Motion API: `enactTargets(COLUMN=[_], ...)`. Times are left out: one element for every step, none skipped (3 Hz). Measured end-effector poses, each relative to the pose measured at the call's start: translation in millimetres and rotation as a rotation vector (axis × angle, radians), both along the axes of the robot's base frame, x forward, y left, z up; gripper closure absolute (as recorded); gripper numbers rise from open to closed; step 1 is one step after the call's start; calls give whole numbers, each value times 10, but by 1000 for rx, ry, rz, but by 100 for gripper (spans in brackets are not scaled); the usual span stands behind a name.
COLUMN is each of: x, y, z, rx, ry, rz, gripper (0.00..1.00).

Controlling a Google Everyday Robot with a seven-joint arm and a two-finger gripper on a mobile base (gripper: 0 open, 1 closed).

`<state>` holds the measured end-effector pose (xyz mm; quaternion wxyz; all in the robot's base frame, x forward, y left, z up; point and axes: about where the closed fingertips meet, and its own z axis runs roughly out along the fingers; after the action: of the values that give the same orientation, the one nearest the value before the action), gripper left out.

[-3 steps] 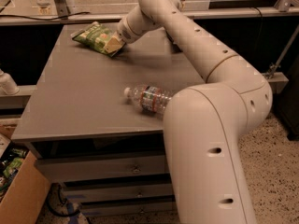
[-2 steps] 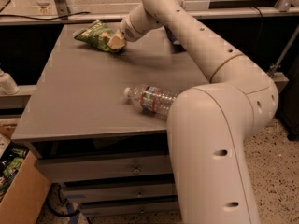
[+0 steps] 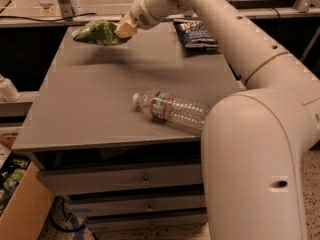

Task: Move green jalapeno chip bag near water bottle

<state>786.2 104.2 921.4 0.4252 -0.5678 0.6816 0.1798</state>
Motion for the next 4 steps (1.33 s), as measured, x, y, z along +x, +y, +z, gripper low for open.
enactTargets(x=[-392,-776,-1103,-1315], y=[-189,-532,-1016,-1514], z=[225,183,60,-32], rx=[-30,-60,-62,-59], ry=[-56,-69,-59,-54], rz=[82,121,87,22], gripper=[100,100,100,100])
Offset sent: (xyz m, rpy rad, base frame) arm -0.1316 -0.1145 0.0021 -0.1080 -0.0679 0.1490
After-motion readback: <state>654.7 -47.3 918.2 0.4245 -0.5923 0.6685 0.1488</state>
